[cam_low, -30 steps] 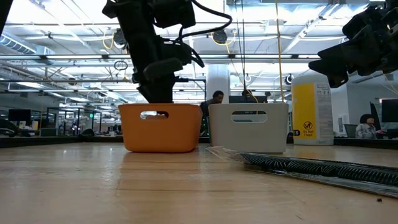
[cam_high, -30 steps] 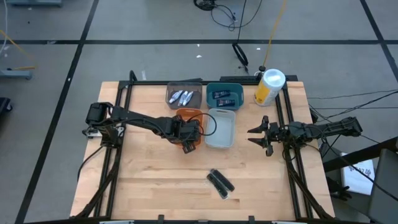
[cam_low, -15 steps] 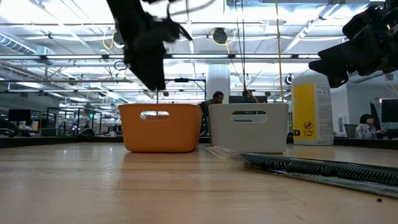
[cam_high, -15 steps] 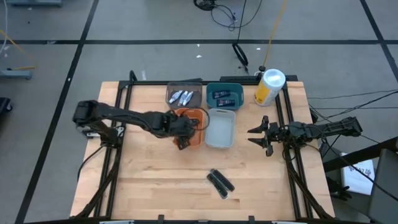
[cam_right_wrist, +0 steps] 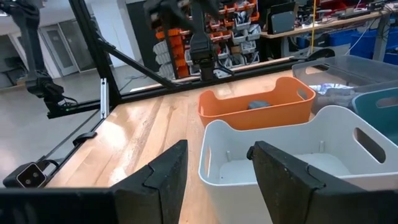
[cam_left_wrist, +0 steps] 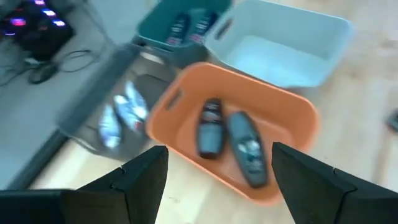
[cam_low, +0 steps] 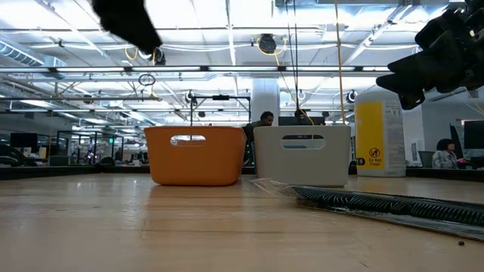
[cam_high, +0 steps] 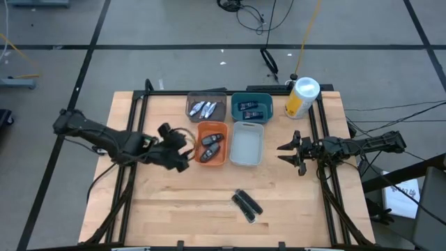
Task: Pick & Place Travel size toiletries
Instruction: Put the black comb into the gray bin
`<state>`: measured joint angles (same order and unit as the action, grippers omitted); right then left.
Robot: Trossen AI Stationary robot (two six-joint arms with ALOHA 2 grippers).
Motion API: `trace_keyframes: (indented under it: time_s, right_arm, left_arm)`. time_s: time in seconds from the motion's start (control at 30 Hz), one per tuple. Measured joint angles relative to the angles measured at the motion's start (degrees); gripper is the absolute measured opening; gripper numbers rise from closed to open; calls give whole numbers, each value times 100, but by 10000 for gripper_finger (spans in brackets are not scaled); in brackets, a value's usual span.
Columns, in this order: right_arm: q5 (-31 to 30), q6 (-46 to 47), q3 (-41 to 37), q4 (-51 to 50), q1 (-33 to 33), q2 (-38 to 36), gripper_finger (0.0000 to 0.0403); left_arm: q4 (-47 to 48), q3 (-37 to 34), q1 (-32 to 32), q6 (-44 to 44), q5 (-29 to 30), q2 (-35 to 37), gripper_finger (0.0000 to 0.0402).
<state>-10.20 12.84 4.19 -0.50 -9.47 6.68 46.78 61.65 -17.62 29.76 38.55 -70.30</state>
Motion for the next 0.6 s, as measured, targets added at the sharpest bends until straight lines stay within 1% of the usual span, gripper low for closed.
trace_keyframes:
  time_s: [0.2,0.33,0.47,0.6]
  right_arm:
    - [-4,44,0,-12,0,37,171]
    - [-7,148,0,-12,0,87,171]
    - [-14,259,0,3,0,131,171]
    - [-39,280,0,154,0,185,171]
  left_arm:
    - [-1444,-1792,-376,397,-118,1015,282]
    - [-2160,-2927,-437,692,-118,1958,282]
    - [-2485,-3709,-432,754,-114,3033,282]
    - [-2880,-4220,-432,225,-262,4136,282]
